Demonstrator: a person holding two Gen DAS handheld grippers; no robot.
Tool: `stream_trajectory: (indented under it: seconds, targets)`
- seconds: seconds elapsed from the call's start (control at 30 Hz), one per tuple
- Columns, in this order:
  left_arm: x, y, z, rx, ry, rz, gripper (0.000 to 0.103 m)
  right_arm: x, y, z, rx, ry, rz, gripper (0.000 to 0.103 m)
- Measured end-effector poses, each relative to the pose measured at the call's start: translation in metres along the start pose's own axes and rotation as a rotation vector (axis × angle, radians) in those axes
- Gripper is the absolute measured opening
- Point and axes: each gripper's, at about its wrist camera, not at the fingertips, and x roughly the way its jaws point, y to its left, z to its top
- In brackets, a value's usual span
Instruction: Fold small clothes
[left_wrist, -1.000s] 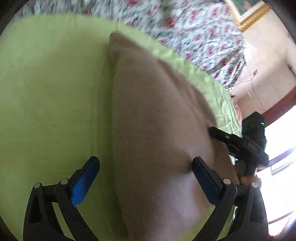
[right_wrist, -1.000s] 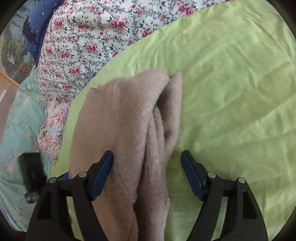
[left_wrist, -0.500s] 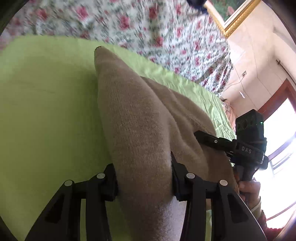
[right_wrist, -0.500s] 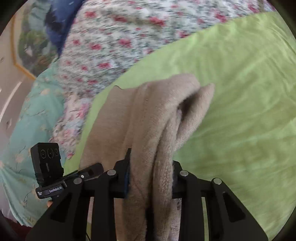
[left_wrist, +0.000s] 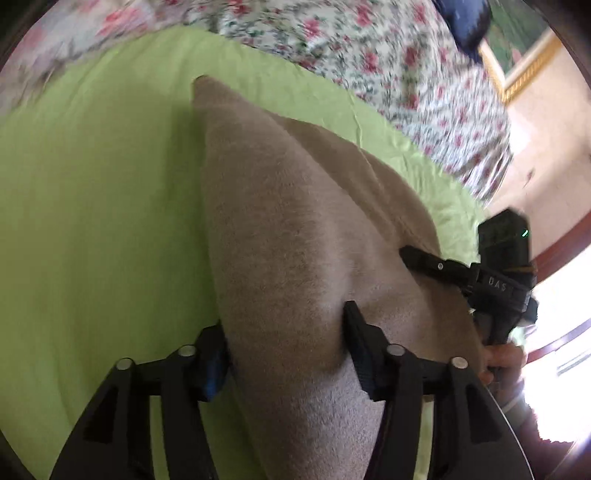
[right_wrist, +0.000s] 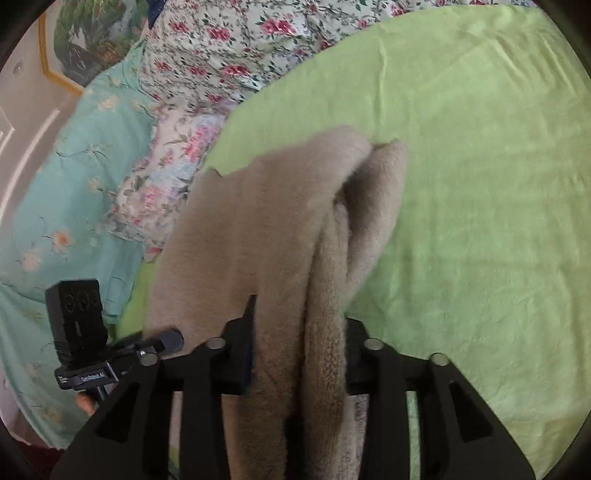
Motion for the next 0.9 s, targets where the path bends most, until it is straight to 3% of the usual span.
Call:
stream_trajectory:
  seconds: [0.07, 0.17, 0.3, 0.37, 0.47, 0.53, 0.6, 0.67, 0.77, 0.9]
  targets:
    - [-0.008, 0.002, 0.0, -0.014, -0.024, -0.012, 0.067, -0.002, -0.004, 0.001, 0.025, 0.005, 0.002, 0.051]
    - [-0.023, 0.005, 0.005, -0.015, -0.087, 0.022, 0.077, -0.017, -0.002, 0.007, 0.008, -0.013, -0.073, 0.06]
    - [-0.033, 0.02, 0.021, -0.064, -0.146, 0.057, 0.078, -0.041, 0.002, 0.029, -0.028, -0.118, -0.173, 0.062]
    - [-0.033, 0.025, 0.03, -0.077, -0.151, 0.079, 0.077, -0.041, 0.005, 0.044, -0.035, -0.149, -0.171, 0.062]
    - [-0.022, 0.028, 0.041, -0.097, -0.148, 0.123, 0.075, -0.019, 0.009, 0.066, -0.029, -0.126, -0.156, 0.053]
    - [-0.01, 0.022, 0.047, -0.096, -0.14, 0.145, 0.069, 0.003, 0.008, 0.073, -0.019, -0.076, -0.167, 0.02]
    - [-0.007, 0.015, 0.049, -0.072, -0.139, 0.171, 0.064, 0.002, 0.012, 0.075, -0.028, -0.099, -0.161, 0.013]
    - [-0.007, 0.007, 0.047, -0.031, -0.146, 0.19, 0.061, -0.024, 0.026, 0.072, -0.072, -0.201, -0.112, 0.012]
    - [0.002, -0.001, 0.044, 0.016, -0.129, 0.219, 0.061, -0.048, 0.031, 0.062, -0.092, -0.276, -0.124, 0.012]
    - [0.014, -0.006, 0.042, 0.047, -0.113, 0.26, 0.061, -0.022, 0.0, 0.058, -0.032, -0.177, -0.202, 0.012]
